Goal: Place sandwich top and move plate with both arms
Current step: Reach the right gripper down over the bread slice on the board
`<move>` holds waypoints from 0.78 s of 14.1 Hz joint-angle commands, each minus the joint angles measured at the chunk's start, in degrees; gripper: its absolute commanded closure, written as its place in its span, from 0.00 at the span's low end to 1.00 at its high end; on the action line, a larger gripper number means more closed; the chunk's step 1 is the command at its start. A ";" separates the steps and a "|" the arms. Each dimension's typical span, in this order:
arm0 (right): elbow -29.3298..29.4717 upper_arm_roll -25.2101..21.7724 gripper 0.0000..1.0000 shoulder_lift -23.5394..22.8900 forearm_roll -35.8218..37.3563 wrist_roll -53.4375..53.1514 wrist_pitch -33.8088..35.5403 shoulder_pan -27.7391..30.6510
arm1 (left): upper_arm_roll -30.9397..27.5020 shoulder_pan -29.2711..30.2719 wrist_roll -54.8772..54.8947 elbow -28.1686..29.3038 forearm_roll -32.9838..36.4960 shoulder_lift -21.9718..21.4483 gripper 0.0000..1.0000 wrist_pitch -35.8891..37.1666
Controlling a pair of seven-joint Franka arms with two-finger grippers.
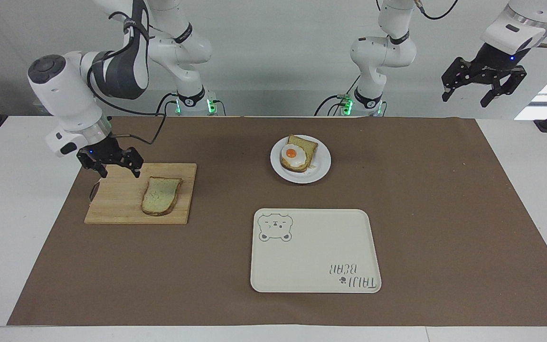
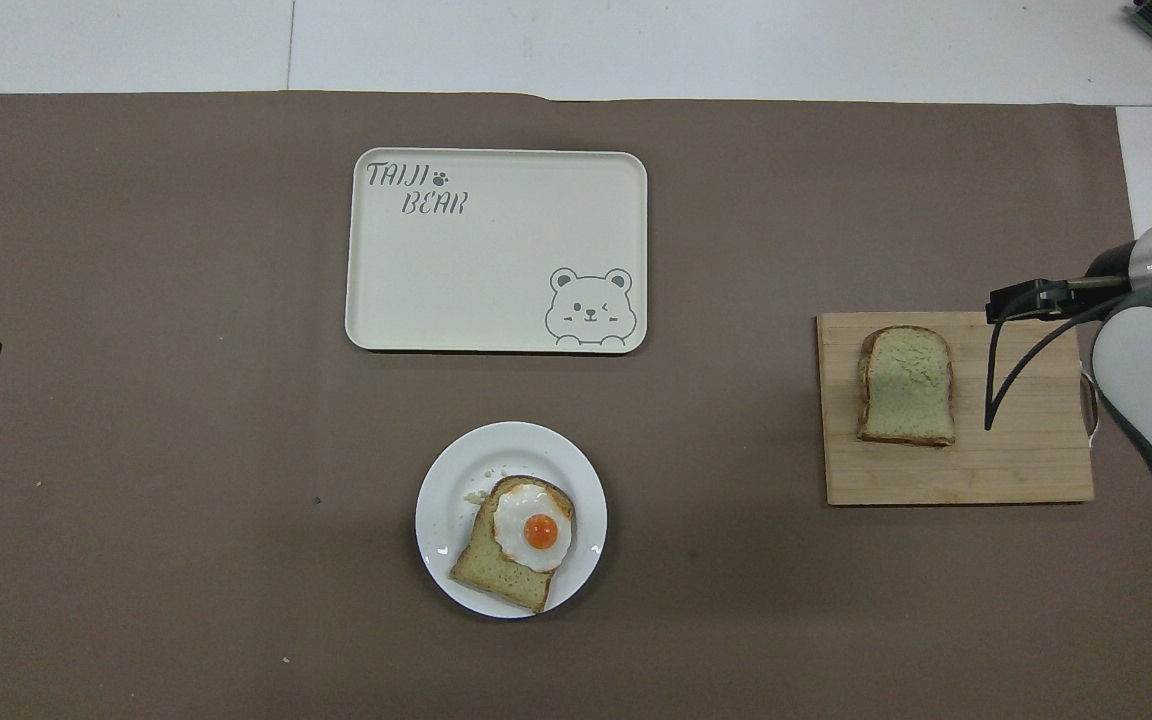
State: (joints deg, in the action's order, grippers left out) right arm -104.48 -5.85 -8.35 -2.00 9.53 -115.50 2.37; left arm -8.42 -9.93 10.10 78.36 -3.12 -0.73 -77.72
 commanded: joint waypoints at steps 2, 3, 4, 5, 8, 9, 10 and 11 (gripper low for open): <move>-0.02 0.49 0.00 -3.94 -3.25 2.69 -4.19 1.41 | 0.25 0.35 -0.43 1.53 0.31 -1.46 0.00 0.47; -0.63 0.49 0.00 -4.39 -4.58 2.78 -4.64 1.33 | 0.25 0.35 -0.60 1.53 0.31 -1.38 0.00 0.47; -1.16 0.49 0.00 -4.57 -4.76 2.60 -5.34 1.33 | 0.25 0.35 -0.60 1.53 0.31 -1.38 0.00 0.47; -2.12 0.49 0.00 -4.75 -4.94 2.52 -5.87 1.06 | 0.25 0.35 -0.60 1.53 0.31 -1.46 0.00 0.56; -6.25 0.49 0.00 -5.63 -5.29 2.78 -8.24 1.06 | 0.25 0.35 -0.60 1.53 0.31 -1.46 0.00 0.64; -7.48 0.49 0.00 -5.71 -6.25 2.78 -8.68 0.97 | 0.25 0.35 -0.60 1.53 0.31 -1.46 0.00 0.56; -8.37 0.49 0.00 -6.24 -7.39 2.87 -8.77 0.97 | 0.25 0.35 -0.60 1.53 0.31 -1.46 0.00 0.64; -9.16 0.49 0.00 -7.20 -8.53 3.48 -9.21 1.06 | 0.25 0.35 -0.60 1.53 0.31 -1.46 0.00 0.64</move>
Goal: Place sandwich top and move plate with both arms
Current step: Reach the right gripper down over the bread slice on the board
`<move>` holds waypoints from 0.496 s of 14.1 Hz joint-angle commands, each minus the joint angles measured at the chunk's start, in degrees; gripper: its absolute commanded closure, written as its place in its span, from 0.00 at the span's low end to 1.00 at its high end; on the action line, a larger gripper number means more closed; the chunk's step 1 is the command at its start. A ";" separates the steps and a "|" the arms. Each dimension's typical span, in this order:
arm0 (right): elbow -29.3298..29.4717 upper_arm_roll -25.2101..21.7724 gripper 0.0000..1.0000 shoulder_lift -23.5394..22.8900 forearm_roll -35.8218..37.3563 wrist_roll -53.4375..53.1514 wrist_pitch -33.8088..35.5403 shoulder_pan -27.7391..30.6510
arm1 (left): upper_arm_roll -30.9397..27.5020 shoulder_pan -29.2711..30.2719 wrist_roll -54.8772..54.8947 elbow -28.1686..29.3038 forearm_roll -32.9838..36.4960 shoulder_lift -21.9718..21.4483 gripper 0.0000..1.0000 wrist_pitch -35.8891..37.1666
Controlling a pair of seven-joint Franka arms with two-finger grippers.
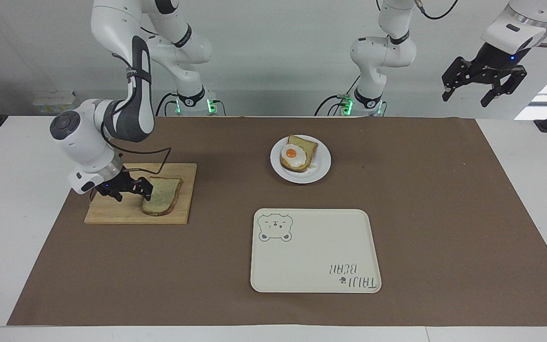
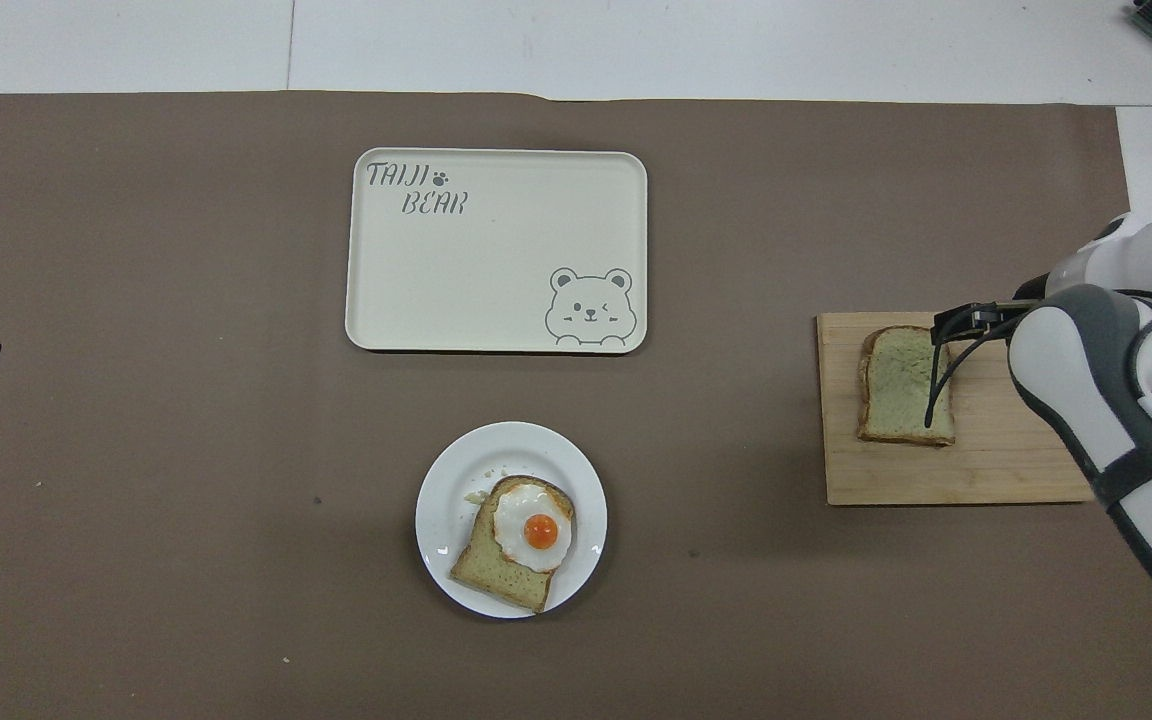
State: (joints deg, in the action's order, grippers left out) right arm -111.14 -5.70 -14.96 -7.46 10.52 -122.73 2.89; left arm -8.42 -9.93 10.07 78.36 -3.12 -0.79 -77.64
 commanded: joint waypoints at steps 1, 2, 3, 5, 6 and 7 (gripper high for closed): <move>-3.37 0.34 0.00 -0.77 -4.05 4.31 -3.29 0.54 | 0.25 0.35 -0.58 1.53 0.31 -1.41 0.00 0.56; -3.64 0.34 0.00 -0.77 -4.32 5.99 -3.56 0.54 | 0.25 0.35 -0.58 1.53 0.31 -1.41 0.00 0.56; -3.64 0.34 0.00 -0.77 -4.32 6.70 -3.65 0.63 | 0.25 0.35 -0.58 1.62 0.31 -1.41 0.00 0.56; -3.99 0.34 0.06 -0.77 -4.32 6.79 -3.65 0.63 | 0.25 0.35 -0.67 1.62 0.31 -1.41 0.00 0.56; -4.60 0.34 0.31 -0.77 -4.41 6.88 -3.65 0.63 | 0.25 0.35 -0.67 1.62 0.31 -1.41 0.00 0.56; -4.70 0.34 0.60 -0.77 -4.84 6.88 -3.57 0.54 | 0.25 0.35 -0.67 1.62 0.31 -1.41 0.00 0.56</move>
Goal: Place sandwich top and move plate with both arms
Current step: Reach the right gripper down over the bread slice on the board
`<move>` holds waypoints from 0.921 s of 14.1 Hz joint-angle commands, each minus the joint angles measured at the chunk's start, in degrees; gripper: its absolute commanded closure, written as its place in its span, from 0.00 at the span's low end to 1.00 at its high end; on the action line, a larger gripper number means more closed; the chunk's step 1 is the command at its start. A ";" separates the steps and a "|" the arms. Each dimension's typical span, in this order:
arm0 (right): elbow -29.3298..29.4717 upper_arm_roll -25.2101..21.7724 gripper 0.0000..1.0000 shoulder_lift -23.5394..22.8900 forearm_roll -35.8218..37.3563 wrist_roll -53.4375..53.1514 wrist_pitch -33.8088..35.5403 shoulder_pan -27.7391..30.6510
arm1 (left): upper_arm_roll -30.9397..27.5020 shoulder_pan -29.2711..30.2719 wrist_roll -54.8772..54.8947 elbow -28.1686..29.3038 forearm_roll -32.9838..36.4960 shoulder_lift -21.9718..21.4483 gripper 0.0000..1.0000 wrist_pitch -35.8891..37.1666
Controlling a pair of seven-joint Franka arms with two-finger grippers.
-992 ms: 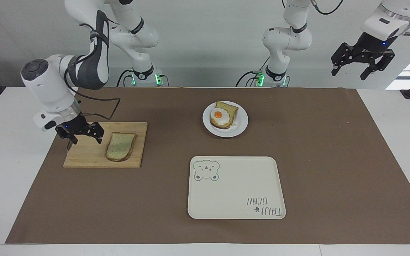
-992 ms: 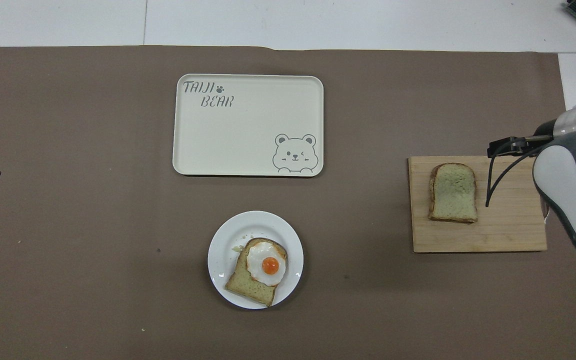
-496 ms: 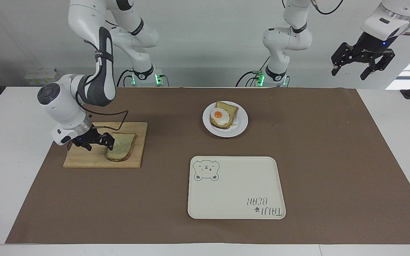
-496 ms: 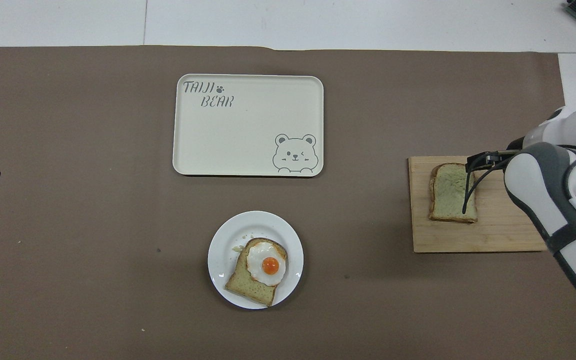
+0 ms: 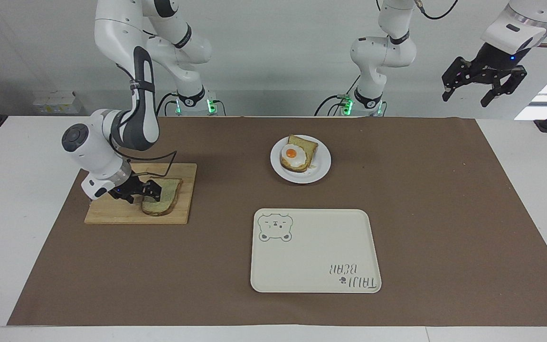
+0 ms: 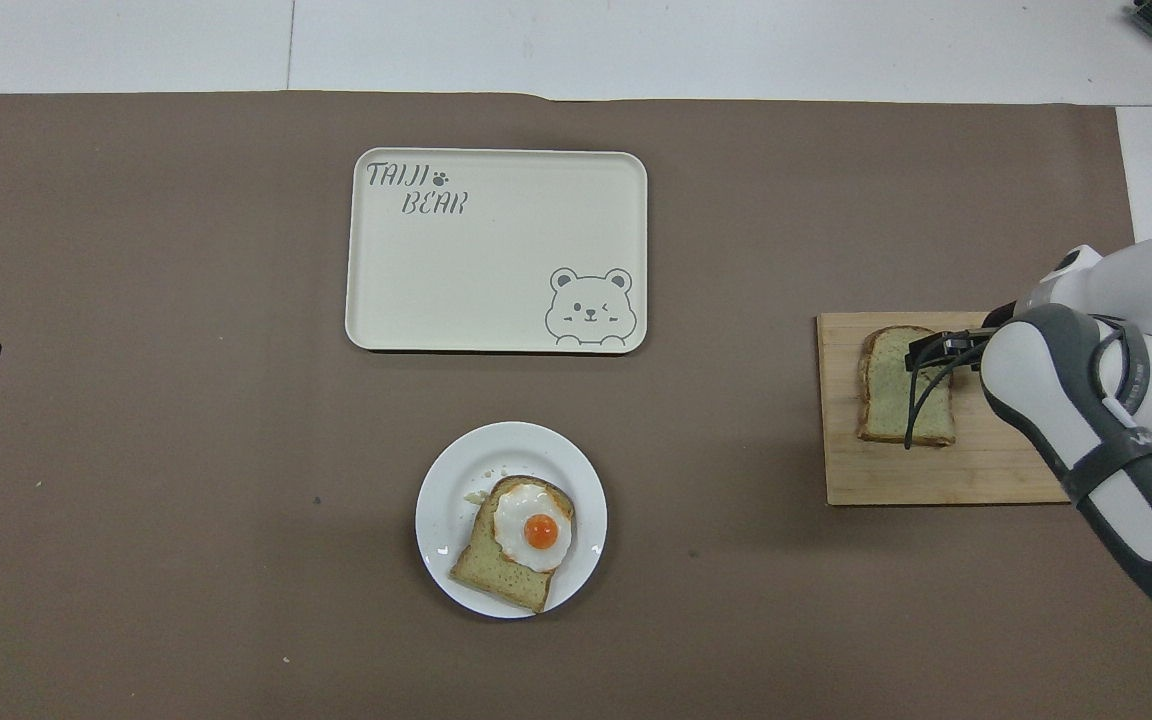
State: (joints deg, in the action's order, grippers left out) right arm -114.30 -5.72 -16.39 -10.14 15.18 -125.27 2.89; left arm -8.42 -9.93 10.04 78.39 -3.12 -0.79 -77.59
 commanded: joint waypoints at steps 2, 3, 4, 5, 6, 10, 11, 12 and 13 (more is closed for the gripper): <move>-1.28 0.35 0.99 0.57 -2.78 2.23 -0.77 0.71 | 0.25 0.35 -0.63 1.59 0.31 -1.40 0.00 0.51; -0.84 0.35 1.00 0.48 -2.78 2.14 -0.42 0.80 | 0.25 0.35 -0.63 1.59 0.31 -1.40 0.00 0.51; -0.57 0.35 1.00 0.39 -2.78 2.05 -0.15 0.80 | 0.25 0.35 -0.46 1.59 0.31 -1.40 0.00 0.51; -0.48 0.35 1.00 0.39 -2.87 1.88 0.02 0.80 | 0.07 0.35 -0.19 1.50 0.31 -1.40 0.00 0.34; -0.31 0.35 1.00 0.39 -2.87 2.05 0.11 0.80 | -0.10 0.44 -0.45 1.50 0.31 -1.40 0.00 0.34; 4.69 0.27 1.00 0.39 -2.95 1.44 5.55 0.01 | -0.28 0.44 -0.54 1.50 0.31 -1.40 0.00 0.69; 5.14 0.35 1.00 0.65 -2.95 1.44 6.00 -0.08 | -0.28 0.44 -0.54 1.50 0.31 -1.40 0.00 0.69; 5.23 0.35 1.00 1.09 -2.95 1.35 6.78 -0.17 | -0.28 0.35 -0.54 1.41 0.31 -1.40 0.00 0.69; 6.01 0.35 1.00 1.61 -2.95 1.09 7.92 -0.43 | -0.28 0.35 -0.54 1.41 0.31 -1.40 0.00 0.69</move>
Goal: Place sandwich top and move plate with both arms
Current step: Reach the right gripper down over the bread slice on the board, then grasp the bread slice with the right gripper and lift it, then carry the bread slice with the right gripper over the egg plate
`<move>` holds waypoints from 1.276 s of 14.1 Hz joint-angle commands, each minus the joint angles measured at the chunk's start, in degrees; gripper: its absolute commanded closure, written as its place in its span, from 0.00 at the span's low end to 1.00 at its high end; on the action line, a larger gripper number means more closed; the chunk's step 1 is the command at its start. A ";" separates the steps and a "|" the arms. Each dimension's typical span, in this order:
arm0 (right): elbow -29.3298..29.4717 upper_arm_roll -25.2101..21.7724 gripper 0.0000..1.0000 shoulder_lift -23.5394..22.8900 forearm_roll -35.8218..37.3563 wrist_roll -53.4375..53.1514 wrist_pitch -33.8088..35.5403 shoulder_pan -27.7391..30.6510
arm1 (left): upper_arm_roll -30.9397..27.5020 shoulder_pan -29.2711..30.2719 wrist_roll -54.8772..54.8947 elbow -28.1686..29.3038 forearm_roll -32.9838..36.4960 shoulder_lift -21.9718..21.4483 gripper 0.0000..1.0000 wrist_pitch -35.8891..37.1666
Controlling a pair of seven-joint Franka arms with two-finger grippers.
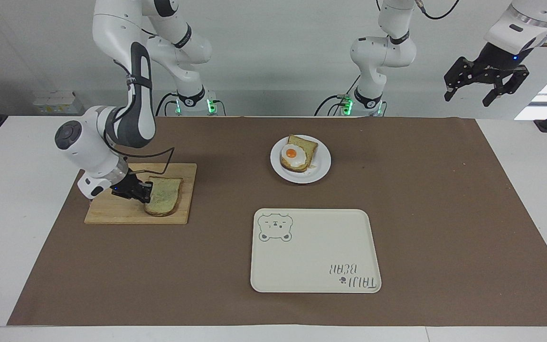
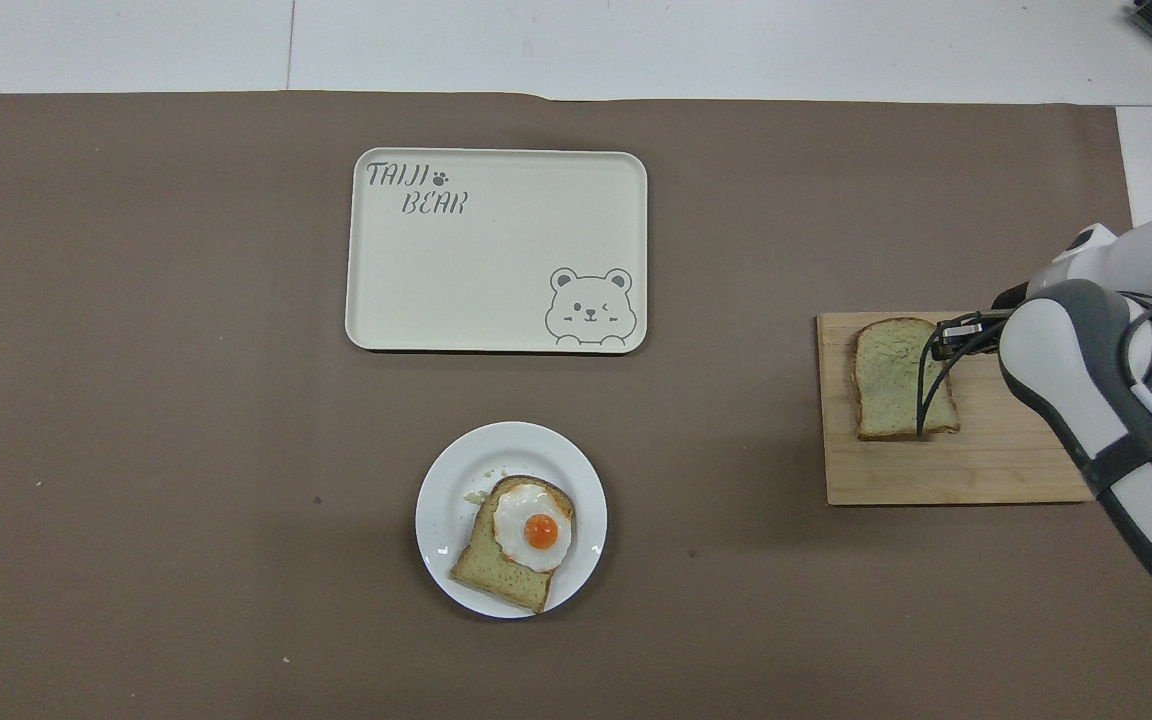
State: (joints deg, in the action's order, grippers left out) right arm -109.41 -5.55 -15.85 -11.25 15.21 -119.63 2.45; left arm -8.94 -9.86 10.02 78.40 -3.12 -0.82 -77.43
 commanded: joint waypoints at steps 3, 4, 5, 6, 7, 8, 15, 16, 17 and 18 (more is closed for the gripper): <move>7.17 2.20 1.00 1.87 -1.76 -2.54 9.83 -0.08 | 0.15 0.37 -0.53 1.41 0.31 -1.37 0.00 0.53; 8.76 2.82 1.00 1.96 -1.76 -2.72 11.16 -0.08 | 0.06 0.46 -0.53 1.41 0.31 -1.37 0.00 0.44; 9.73 3.87 1.00 2.40 -1.84 -2.90 11.96 0.01 | 0.06 0.46 -0.53 1.41 0.31 -1.37 0.00 0.53; 10.61 4.75 1.00 2.58 -1.84 -3.51 12.92 0.01 | 0.15 0.37 -0.53 1.41 0.31 -1.37 0.00 0.44; 11.66 5.97 1.00 2.93 -1.93 -4.73 14.15 0.01 | 0.15 0.28 -0.53 1.41 0.31 -1.37 0.00 0.44; 12.37 7.73 1.00 3.10 -2.19 -6.92 15.38 0.01 | 0.15 0.28 -0.53 1.41 0.31 -1.37 0.00 0.44; 11.76 17.83 1.00 4.25 -9.14 -14.94 16.10 -0.60 | 0.15 0.37 -0.53 1.41 0.31 -1.37 0.00 0.44; 11.50 18.20 1.00 4.42 -9.14 -15.81 15.40 -2.61 | 0.15 0.37 -0.53 1.41 0.31 -1.37 0.00 0.44; 11.41 18.20 1.00 4.34 -9.40 -17.56 14.96 -4.71 | 0.15 0.37 -0.53 1.41 0.31 -1.37 0.00 0.44; 11.24 18.29 1.00 4.07 -9.66 -20.02 14.26 -6.82 | 0.15 0.37 -0.53 1.41 0.31 -1.37 0.00 0.44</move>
State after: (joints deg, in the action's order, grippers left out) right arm -97.14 12.37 -12.48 -19.28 -1.49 -103.99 -1.62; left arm -9.05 -9.82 10.01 78.40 -3.12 -0.85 -77.36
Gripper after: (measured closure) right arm 0.960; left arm 0.000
